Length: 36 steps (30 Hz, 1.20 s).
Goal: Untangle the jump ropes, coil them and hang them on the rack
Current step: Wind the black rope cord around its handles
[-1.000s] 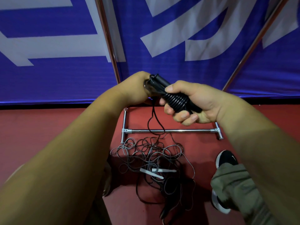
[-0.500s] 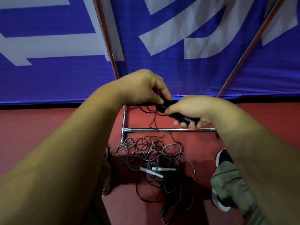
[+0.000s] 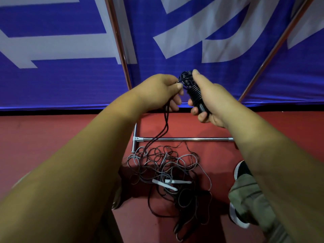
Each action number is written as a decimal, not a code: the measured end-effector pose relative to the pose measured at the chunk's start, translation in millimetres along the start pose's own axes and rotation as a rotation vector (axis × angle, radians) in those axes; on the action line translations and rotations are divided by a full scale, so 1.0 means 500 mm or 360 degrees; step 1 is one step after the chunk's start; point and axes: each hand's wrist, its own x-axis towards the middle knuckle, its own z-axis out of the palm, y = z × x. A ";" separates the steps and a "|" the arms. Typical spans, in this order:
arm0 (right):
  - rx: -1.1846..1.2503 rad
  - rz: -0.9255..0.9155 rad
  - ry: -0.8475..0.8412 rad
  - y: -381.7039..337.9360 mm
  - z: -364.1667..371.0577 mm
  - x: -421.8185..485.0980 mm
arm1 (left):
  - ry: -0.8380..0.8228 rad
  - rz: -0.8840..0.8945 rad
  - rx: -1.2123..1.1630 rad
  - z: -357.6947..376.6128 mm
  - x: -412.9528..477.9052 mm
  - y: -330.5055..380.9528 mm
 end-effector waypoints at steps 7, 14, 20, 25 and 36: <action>0.0062 0.0013 -0.0064 -0.008 -0.015 -0.004 | -0.0041 0.0121 -0.0236 -0.020 -0.002 -0.003; 0.0018 -0.0031 -0.0011 -0.012 -0.011 -0.013 | -0.0007 -0.0036 0.0179 -0.032 -0.002 -0.009; -0.0001 -0.0025 -0.0077 -0.009 -0.004 -0.022 | -0.0053 -0.0122 0.0435 -0.029 0.002 -0.012; 0.0032 -0.0101 -0.0179 -0.008 0.005 -0.027 | -0.0045 -0.0090 0.0322 -0.024 0.002 -0.016; -0.0425 0.0358 -0.1317 -0.001 -0.010 -0.057 | -0.0147 0.0364 0.0196 -0.051 -0.010 -0.007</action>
